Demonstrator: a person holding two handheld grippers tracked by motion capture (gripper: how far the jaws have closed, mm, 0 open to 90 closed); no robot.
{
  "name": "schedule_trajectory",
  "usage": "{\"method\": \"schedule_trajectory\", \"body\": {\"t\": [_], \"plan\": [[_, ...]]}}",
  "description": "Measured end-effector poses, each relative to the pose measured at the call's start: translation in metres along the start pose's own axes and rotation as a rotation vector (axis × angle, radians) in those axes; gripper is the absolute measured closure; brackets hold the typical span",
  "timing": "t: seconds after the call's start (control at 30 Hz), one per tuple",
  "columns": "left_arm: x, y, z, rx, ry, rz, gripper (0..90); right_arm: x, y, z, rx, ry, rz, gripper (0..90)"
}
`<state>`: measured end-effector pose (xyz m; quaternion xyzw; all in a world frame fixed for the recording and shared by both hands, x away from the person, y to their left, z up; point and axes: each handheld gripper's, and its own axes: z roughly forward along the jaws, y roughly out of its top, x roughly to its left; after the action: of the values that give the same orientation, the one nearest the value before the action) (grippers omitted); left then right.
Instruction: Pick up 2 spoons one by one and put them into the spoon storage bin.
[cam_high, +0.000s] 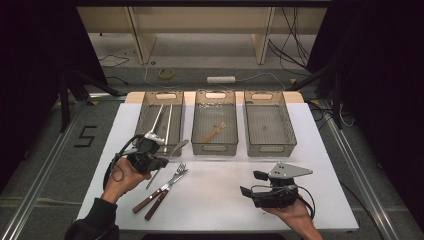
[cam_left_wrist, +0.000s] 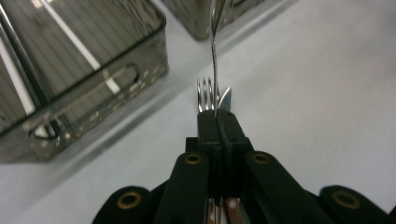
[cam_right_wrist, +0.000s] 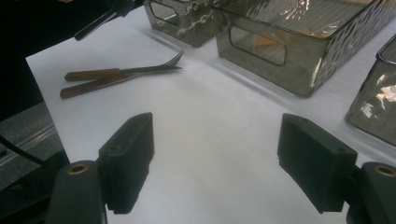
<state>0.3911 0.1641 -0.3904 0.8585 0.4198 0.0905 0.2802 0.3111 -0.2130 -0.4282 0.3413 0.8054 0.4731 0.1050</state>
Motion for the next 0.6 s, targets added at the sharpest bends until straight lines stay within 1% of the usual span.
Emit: {"method": "schedule_trajectory", "body": {"t": [0.07, 0.27, 0.37, 0.4, 0.43, 0.47, 0.6], "plan": [[-0.001, 0.006, 0.000, -0.014, 0.003, 0.006, 89.2, 0.000, 0.000, 0.000, -0.001, 0.001, -0.001, 28.1], [-0.004, 0.023, 0.002, -0.053, -0.005, 0.012, 89.2, 0.000, 0.000, 0.000, 0.002, 0.000, 0.001, 28.2], [-0.005, 0.032, 0.002, -0.075, -0.012, 0.020, 89.1, 0.000, 0.000, 0.000, -0.002, 0.001, -0.002, 28.1], [-0.006, 0.035, 0.002, -0.084, -0.018, 0.016, 89.2, 0.000, 0.000, 0.000, -0.002, 0.001, -0.001, 28.1], [-0.007, 0.038, 0.003, -0.089, -0.023, 0.016, 89.2, 0.000, 0.000, 0.000, -0.001, -0.001, -0.001, 28.1], [-0.008, 0.040, 0.004, -0.095, -0.018, 0.018, 89.2, 0.000, 0.000, 0.000, 0.001, -0.001, 0.000, 28.1], [-0.010, 0.049, 0.010, -0.099, -0.018, 0.027, 89.2, 0.000, 0.000, 0.000, -0.005, -0.001, 0.000, 28.1]]}}
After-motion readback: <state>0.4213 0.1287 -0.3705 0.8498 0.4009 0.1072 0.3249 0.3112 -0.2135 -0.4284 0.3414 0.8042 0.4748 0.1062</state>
